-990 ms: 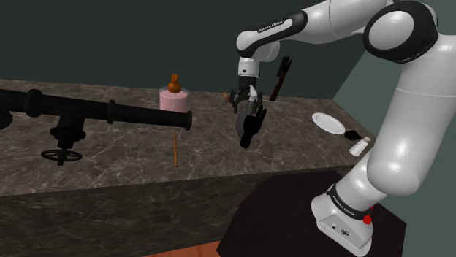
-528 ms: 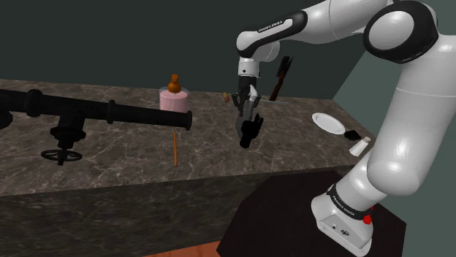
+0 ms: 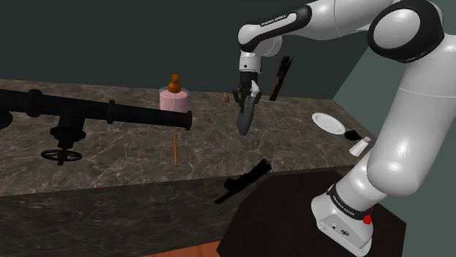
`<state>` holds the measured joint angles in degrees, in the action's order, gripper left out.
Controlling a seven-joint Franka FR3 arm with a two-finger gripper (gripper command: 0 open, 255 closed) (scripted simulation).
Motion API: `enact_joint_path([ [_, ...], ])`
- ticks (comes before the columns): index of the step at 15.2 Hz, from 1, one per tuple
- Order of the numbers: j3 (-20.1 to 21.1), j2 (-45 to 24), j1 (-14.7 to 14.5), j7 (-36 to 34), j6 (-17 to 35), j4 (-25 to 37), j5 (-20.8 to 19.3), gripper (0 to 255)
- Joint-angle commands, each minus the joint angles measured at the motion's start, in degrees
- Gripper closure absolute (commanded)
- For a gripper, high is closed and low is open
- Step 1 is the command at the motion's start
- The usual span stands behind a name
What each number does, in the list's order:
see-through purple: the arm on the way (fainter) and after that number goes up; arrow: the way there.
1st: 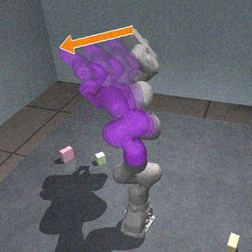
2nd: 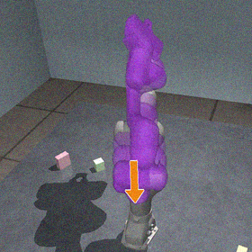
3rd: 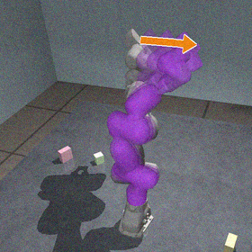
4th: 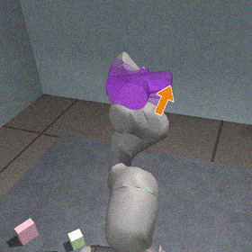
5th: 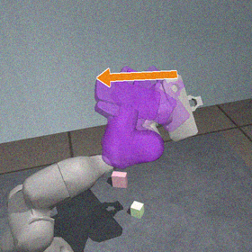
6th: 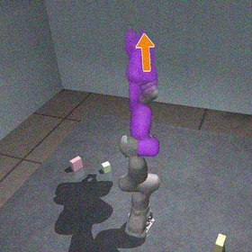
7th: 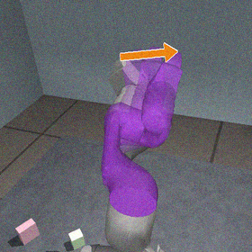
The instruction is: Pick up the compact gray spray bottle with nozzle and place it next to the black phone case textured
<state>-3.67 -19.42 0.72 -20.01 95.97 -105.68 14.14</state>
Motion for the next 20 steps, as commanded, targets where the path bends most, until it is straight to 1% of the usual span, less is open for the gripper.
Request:
enact_joint_path([
  [1, -0.02, 0.89, 0.0, -0.29, -1.21, 0.34, -0.09, 255],
  [20, -0.19, 5.75, 0.29, -3.04, -13.86, 8.43, -0.49, 255],
])
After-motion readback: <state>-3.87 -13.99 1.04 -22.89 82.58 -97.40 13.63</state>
